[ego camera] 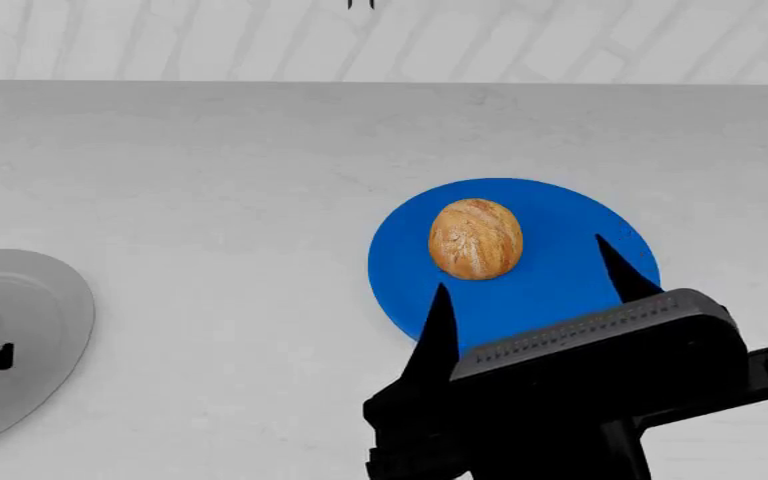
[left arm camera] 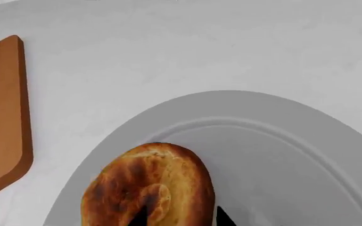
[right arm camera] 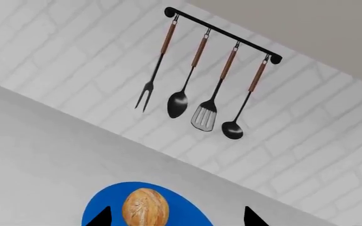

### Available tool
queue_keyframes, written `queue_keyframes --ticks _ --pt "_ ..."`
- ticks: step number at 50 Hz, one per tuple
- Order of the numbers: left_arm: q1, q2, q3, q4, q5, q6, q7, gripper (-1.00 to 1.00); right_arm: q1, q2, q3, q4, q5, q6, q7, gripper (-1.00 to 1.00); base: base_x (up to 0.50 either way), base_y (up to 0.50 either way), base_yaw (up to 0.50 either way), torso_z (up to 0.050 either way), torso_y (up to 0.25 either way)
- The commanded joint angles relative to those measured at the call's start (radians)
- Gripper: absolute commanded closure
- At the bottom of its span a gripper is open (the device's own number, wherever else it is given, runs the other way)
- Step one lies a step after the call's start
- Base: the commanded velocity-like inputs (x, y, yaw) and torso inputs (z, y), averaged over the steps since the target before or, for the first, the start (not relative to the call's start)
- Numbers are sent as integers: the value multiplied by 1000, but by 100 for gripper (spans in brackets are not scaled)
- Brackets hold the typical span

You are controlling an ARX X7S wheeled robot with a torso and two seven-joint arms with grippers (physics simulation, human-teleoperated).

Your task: Place all breads on the cutting board.

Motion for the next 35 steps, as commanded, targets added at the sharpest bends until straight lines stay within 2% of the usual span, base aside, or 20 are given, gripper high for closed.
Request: queue_keyframes --ticks 1,11,21,35 --pt "8 -5 -3 -11 18 43 12 100 3 0 3 -10 -13 8 -12 -100 0 0 0 0 0" --pt "51 -51 -78 193 -67 -25 -78 100 -9 -9 10 -8 -15 -9 -13 -100 0 0 0 0 0" --pt "68 -143 -215 489 -240 -178 -226 100 -8 -12 23 -4 -4 -13 -7 -100 0 0 0 0 0" --pt "32 -180 -266 632 -347 -272 -301 100 43 -2 56 10 -11 32 -35 -100 0 0 0 0 0"
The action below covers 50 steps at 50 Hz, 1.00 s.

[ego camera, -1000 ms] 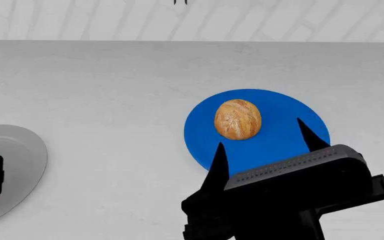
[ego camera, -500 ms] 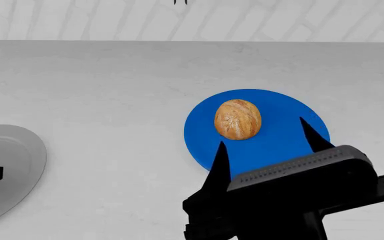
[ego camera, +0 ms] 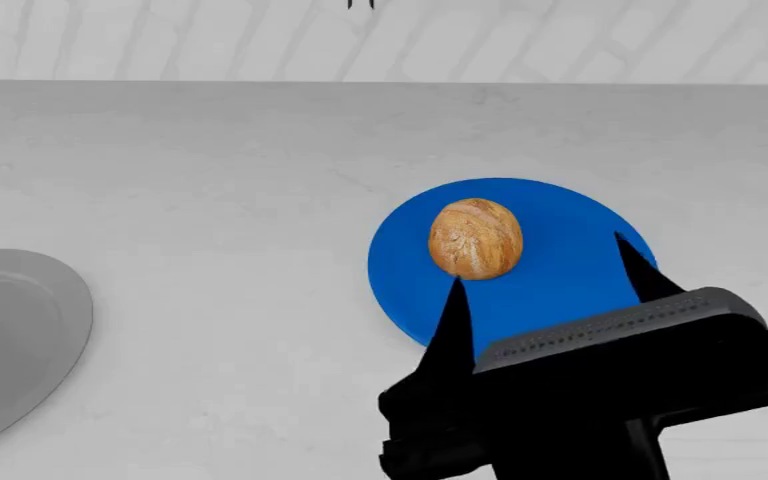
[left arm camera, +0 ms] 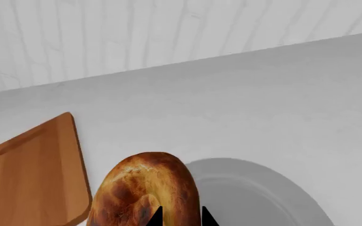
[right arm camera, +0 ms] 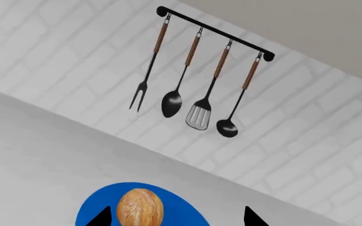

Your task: Place all breads on the cutting board.

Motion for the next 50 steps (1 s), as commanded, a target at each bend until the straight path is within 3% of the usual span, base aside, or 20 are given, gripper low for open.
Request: queue_keyframes --ticks 1,15,50 --pt "-20 -39 -63 147 -110 -87 -81 100 58 7 23 23 -7 48 -28 -100 0 0 0 0 0" --pt "-3 -60 -140 304 -265 -130 -166 100 235 -26 219 237 190 116 -102 -100 0 0 0 0 0" --pt "-11 -37 -76 272 -212 -98 -158 100 379 -19 257 536 444 140 25 -100 0 0 0 0 0"
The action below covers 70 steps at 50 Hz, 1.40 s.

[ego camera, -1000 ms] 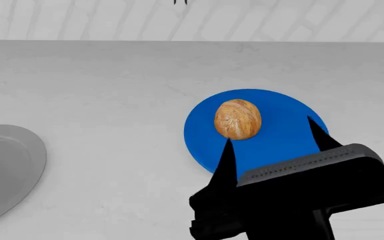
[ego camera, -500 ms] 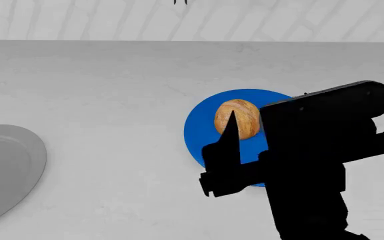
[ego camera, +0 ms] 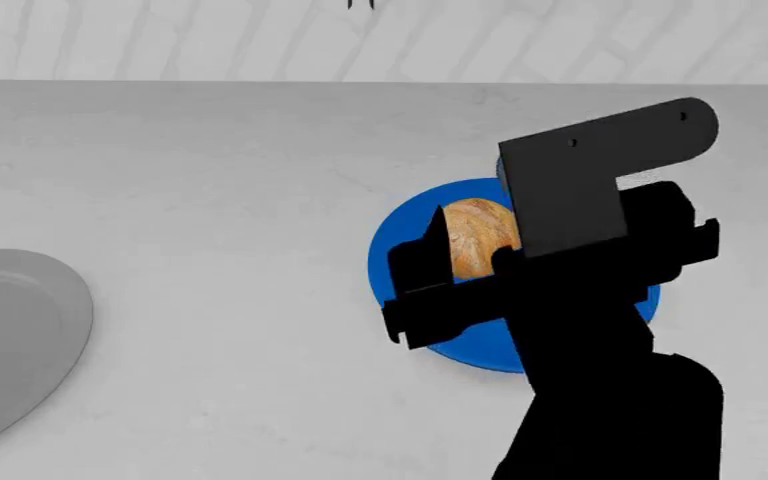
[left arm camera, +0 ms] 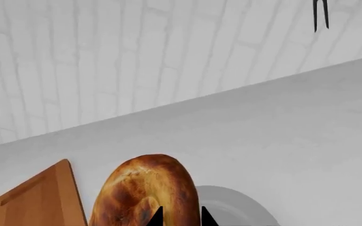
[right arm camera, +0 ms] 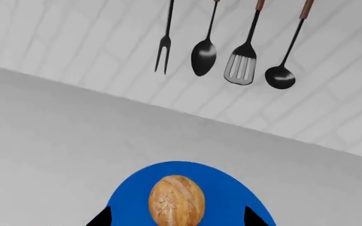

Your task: Place all breads on the cutting board.

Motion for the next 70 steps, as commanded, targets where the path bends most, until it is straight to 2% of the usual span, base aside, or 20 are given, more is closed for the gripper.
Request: queue_keyframes --ticks 1,20,37,70 --pt "-5 2 12 -3 4 4 -9 100 41 9 9 72 65 19 29 -100 0 0 0 0 0" --pt "8 8 50 -24 50 40 20 100 129 25 2 269 126 -6 70 -100 0 0 0 0 0" --pt "10 11 66 -31 64 55 25 100 197 11 55 500 189 -130 143 -100 0 0 0 0 1" --pt "24 2 81 -47 85 88 39 100 309 11 60 932 353 -348 314 -100 0 0 0 0 0"
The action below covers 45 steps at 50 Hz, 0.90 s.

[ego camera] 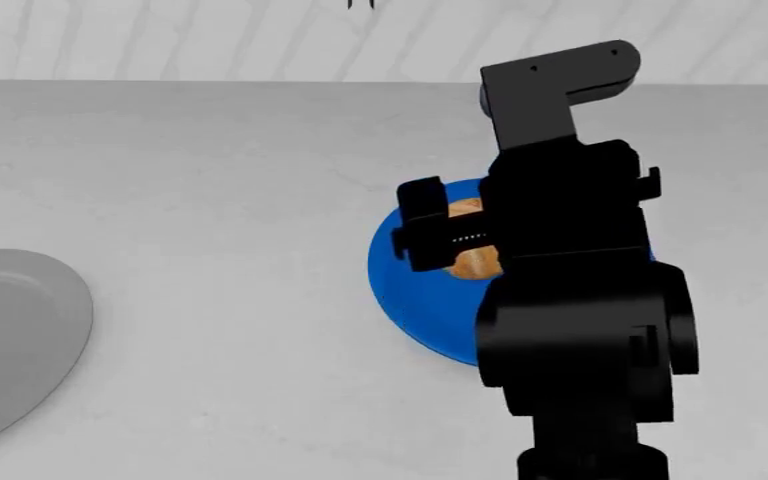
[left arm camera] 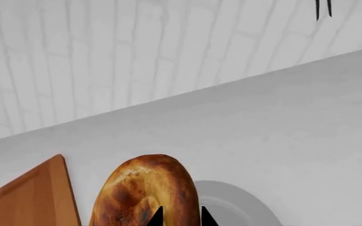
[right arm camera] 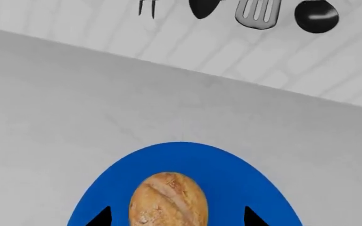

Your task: Place all breads on the cutting board.

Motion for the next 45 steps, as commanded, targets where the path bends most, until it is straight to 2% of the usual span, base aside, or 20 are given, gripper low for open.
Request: queue_keyframes --ticks 1,45 --pt "8 -2 4 -6 11 17 1 100 28 5 -3 140 45 -79 58 -100 0 0 0 0 0" --pt "22 -6 20 -14 23 45 4 100 65 15 -69 380 161 -212 129 -100 0 0 0 0 0"
